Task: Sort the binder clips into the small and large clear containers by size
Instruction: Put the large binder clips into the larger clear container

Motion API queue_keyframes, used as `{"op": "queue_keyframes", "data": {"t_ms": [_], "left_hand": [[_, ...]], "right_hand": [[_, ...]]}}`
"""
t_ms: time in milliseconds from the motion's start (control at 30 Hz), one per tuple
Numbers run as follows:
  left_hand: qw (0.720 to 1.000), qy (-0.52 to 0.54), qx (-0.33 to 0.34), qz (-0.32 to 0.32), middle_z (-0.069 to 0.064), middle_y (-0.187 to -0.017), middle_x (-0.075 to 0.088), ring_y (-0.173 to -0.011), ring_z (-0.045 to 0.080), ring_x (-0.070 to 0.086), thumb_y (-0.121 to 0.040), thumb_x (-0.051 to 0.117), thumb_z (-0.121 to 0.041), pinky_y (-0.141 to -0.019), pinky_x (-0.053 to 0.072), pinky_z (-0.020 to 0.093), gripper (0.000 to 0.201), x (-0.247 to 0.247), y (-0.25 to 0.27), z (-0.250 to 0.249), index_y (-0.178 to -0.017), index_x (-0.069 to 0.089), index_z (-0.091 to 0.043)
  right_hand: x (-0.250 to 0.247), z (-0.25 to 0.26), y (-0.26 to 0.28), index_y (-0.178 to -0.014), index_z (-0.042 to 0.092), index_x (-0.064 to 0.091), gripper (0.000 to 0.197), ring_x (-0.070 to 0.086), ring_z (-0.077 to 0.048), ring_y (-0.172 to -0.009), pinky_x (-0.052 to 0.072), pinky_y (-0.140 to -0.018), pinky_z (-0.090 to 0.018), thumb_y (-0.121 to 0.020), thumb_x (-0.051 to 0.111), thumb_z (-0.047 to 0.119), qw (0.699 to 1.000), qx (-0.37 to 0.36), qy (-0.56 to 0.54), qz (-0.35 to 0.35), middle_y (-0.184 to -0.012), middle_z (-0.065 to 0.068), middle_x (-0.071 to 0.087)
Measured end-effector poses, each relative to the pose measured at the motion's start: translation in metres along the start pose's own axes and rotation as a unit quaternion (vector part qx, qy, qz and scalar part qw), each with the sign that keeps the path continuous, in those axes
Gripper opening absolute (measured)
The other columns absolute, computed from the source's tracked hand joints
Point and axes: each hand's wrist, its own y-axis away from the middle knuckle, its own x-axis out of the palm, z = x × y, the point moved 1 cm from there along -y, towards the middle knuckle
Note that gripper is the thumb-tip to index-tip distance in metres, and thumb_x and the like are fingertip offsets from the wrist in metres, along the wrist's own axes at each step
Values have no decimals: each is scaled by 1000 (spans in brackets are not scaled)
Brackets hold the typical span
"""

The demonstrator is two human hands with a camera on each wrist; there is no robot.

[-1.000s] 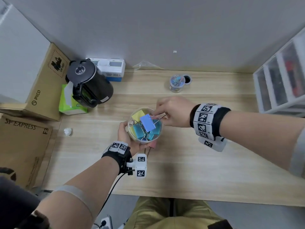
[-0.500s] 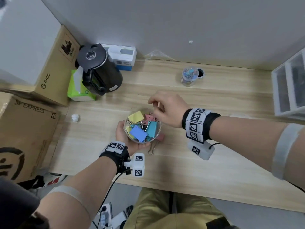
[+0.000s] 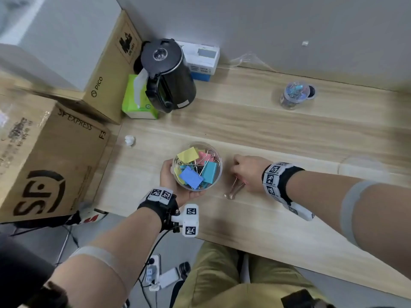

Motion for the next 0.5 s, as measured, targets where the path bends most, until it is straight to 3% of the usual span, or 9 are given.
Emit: {"op": "queue_keyframes", "data": {"t_ms": [100, 167, 267, 333, 433, 500], "left_hand": [[1000, -3, -12, 11, 22, -92, 74, -99, 42, 64, -74, 54, -56, -98, 46, 52, 56, 13, -3, 1, -101, 66, -8], [1000, -19, -12, 20, 22, -91, 75, -100, 42, 64, -84, 46, -59, -106, 42, 54, 57, 25, -5, 0, -102, 68, -9], [998, -45, -16, 35, 22, -93, 75, -101, 43, 65, -85, 46, -59, -112, 38, 57, 56, 49, -4, 1, -102, 68, -10], [997, -65, -16, 38, 21, -90, 76, -97, 41, 66, -86, 45, -58, -100, 48, 54, 53, 69, -4, 4, -99, 67, -11], [992, -110, -27, 57, 17, -88, 76, -83, 37, 73, -89, 42, -56, -79, 56, 48, 54, 100, -3, 11, -93, 72, -12], [988, -137, -30, 68, 16, -90, 78, -84, 35, 74, -92, 38, -56, -86, 53, 51, 61, 118, -2, 17, -85, 80, -12]], "right_hand": [[-15, -24, 20, -101, 21, 64, 29, 59, -29, -83, 53, -73, -39, -72, 66, 21, 993, 57, -97, -32, -109, -2, 48], [-32, -46, 38, -109, 22, 66, 41, 59, -27, -89, 53, -80, -38, -69, 72, 26, 975, 90, -175, -99, -108, -2, 49], [-65, -69, 65, -118, 21, 66, 54, 57, -20, -89, 51, -82, -36, -67, 78, 31, 946, 74, -225, -223, -107, -1, 54], [-88, -72, 81, -121, 21, 66, 54, 54, -13, -87, 51, -79, -31, -69, 79, 29, 939, 36, -213, -267, -108, 1, 55], [-114, -61, 96, -123, 21, 65, 49, 57, -16, -92, 50, -78, -30, -76, 75, 30, 952, -51, -157, -258, -112, -1, 54], [-119, -52, 98, -123, 23, 64, 45, 56, -20, -97, 51, -79, -35, -79, 72, 30, 970, -74, -106, -207, -118, -1, 52]]}}
